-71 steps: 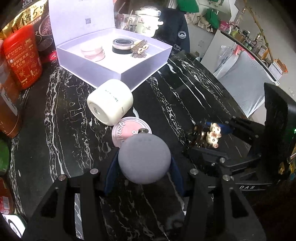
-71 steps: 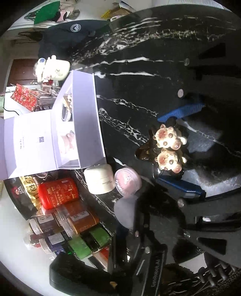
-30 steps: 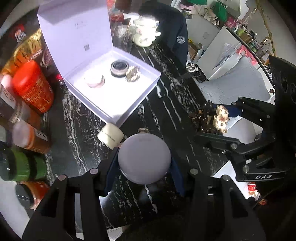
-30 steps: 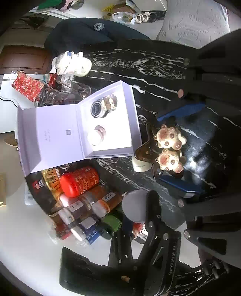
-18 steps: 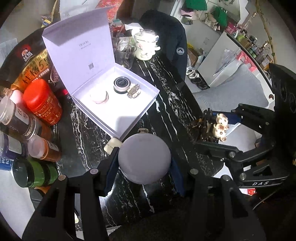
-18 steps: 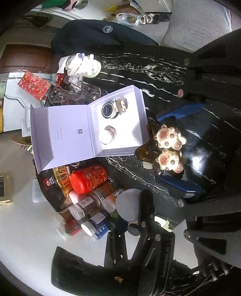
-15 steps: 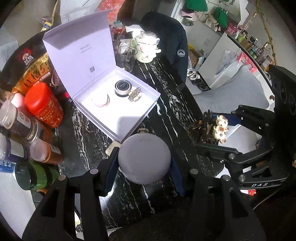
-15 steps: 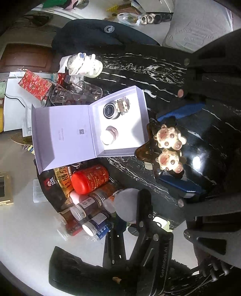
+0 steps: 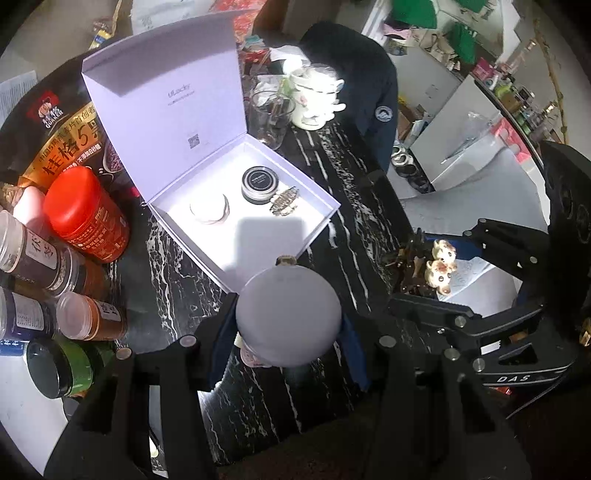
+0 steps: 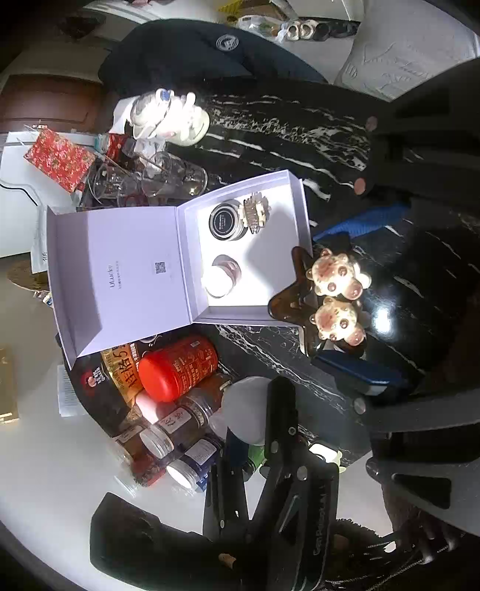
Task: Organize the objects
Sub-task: 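Move the right gripper's claw clip and left gripper's white compact over the box, then lower the claw clip onto the jar with the right gripper while the left lowers the compact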
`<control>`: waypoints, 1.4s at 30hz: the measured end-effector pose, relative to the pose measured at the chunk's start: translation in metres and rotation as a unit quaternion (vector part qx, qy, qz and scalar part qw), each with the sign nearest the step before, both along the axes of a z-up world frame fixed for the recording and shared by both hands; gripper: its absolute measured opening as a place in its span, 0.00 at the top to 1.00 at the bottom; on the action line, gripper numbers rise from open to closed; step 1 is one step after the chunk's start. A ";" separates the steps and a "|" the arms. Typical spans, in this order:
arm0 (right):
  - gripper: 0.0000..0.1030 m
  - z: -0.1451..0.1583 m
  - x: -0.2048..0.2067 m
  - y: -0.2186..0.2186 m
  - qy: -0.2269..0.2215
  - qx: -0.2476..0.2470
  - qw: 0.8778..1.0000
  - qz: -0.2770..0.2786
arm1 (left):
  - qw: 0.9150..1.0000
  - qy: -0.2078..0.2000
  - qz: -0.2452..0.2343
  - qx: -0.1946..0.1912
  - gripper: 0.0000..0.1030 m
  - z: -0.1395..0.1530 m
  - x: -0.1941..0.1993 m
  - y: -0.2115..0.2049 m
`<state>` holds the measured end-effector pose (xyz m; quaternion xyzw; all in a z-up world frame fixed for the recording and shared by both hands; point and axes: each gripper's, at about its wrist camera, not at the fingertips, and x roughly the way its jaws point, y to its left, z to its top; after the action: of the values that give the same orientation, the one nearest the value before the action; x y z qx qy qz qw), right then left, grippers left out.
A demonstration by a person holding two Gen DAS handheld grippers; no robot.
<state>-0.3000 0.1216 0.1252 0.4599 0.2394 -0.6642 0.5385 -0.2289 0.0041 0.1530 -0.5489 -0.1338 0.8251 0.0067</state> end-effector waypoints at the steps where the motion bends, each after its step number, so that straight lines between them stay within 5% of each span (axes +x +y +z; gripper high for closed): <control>1: 0.40 -0.002 -0.002 -0.002 -0.002 0.000 1.000 0.001 | 1.000 -0.004 0.003 -0.001 0.52 -0.002 -0.004 -0.002; 14: 0.40 -0.044 -0.043 -0.037 -0.030 0.033 0.999 0.001 | 0.999 -0.045 0.008 0.001 0.52 -0.039 -0.054 -0.021; 42: 0.40 -0.145 -0.114 -0.129 -0.013 0.052 0.998 0.026 | 0.996 -0.060 0.058 0.019 0.52 -0.151 -0.136 -0.088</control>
<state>-0.4137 -0.0076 -0.0200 0.4897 0.2785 -0.6306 0.5339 -0.3651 -0.0838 0.0017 -0.5888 -0.1817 0.7867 -0.0390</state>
